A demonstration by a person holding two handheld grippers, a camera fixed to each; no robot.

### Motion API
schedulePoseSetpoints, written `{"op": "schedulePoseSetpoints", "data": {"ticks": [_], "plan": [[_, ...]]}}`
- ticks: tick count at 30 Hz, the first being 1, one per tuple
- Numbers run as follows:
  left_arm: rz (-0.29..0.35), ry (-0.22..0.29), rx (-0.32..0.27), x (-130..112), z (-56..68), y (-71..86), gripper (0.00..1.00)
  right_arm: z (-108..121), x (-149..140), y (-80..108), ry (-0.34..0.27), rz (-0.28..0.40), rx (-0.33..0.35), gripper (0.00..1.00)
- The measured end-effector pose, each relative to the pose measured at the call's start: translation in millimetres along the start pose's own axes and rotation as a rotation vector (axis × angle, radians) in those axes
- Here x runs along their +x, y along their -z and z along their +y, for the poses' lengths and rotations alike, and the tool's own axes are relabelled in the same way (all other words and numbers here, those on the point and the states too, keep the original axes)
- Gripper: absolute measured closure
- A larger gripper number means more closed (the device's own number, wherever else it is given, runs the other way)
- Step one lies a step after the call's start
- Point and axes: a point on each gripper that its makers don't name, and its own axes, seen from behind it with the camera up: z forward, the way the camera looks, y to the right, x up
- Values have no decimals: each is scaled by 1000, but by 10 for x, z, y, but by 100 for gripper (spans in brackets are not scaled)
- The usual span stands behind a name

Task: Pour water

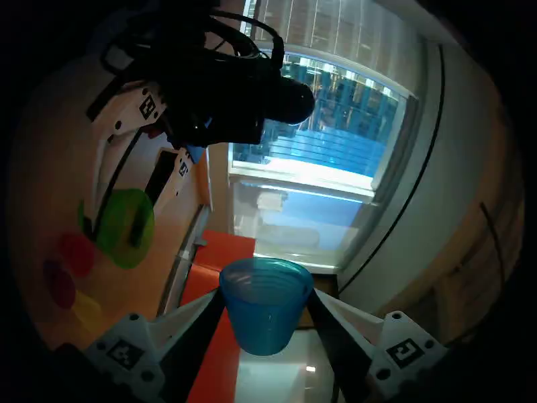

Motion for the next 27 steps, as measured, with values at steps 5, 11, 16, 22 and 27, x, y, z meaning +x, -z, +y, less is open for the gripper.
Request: {"op": "schedulePoseSetpoints", "data": {"ticks": [5, 11, 16, 22, 27], "plan": [[0, 6, 4, -13, -20, 7, 14, -7, 45, -11, 35, 0, 0, 11], [1, 7, 9, -20, -43, 2, 14, -18, 83, -21, 41, 6, -1, 11], [3, 9, 8, -15, -38, 9, 14, -42, 41, -20, -17, 3, -4, 11], [1, 2, 9, -7, -31, 25, 14, -141, -45, 6, -167, 1, 4, 11], [1, -2, 15, 1, -47, 44, 14, -164, -125, 60, -334, 9, -4, 11]]}}
